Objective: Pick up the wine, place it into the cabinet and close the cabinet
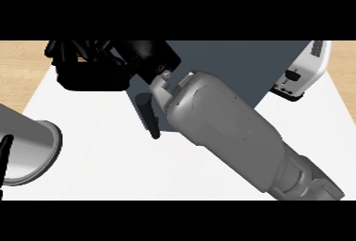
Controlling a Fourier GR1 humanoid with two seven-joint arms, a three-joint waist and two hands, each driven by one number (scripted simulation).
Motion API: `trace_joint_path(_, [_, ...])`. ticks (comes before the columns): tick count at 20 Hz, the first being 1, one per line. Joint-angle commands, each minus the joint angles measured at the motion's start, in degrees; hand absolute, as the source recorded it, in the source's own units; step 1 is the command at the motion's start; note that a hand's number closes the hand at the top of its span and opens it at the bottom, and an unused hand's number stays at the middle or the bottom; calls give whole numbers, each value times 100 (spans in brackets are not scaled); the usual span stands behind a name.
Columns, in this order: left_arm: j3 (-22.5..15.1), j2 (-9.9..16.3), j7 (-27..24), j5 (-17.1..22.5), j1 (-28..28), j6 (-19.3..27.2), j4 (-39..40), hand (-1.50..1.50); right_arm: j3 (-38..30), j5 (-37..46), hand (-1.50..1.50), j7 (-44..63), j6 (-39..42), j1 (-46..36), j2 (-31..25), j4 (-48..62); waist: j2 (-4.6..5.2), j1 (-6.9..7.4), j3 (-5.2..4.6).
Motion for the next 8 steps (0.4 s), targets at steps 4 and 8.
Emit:
trace_joint_path(4, [-45,-54,82,-76,-210,-4,37,-150,-280,368,150,-378,-73,18,-505,993,208,-144,112])
trace_joint_path(8, [-113,-173,-73,-140,-83,-125,283,-150,-364,271,150,-712,157,39,-660,1238,234,-112,103])
